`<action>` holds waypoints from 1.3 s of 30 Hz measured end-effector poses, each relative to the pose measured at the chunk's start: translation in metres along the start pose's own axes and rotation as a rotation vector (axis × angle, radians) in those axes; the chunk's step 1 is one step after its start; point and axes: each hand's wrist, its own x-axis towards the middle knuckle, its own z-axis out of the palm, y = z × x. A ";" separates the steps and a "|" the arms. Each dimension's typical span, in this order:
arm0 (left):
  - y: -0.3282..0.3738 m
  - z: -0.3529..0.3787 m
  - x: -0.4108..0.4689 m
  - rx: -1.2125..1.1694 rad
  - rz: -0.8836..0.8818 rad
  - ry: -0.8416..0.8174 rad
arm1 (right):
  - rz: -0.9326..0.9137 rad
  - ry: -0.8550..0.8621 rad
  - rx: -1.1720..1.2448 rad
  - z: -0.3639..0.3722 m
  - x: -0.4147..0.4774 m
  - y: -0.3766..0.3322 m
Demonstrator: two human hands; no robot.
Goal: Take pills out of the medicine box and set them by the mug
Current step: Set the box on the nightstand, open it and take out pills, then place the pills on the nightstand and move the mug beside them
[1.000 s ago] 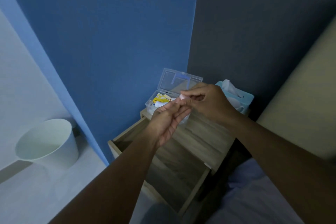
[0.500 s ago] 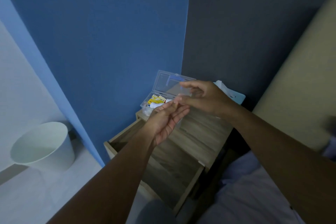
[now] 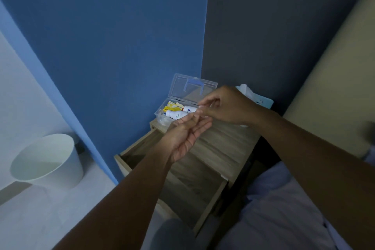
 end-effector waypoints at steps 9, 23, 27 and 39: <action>-0.010 -0.012 0.009 -0.014 -0.038 0.010 | -0.006 0.171 0.215 0.002 0.000 0.016; -0.079 -0.042 0.079 0.677 0.079 0.217 | 0.582 0.411 0.350 0.097 -0.055 0.165; -0.103 -0.062 0.109 1.115 0.148 0.094 | 0.660 0.394 0.398 0.133 -0.062 0.204; -0.146 -0.106 0.160 1.553 0.091 -0.022 | 0.539 0.428 0.225 0.177 -0.066 0.240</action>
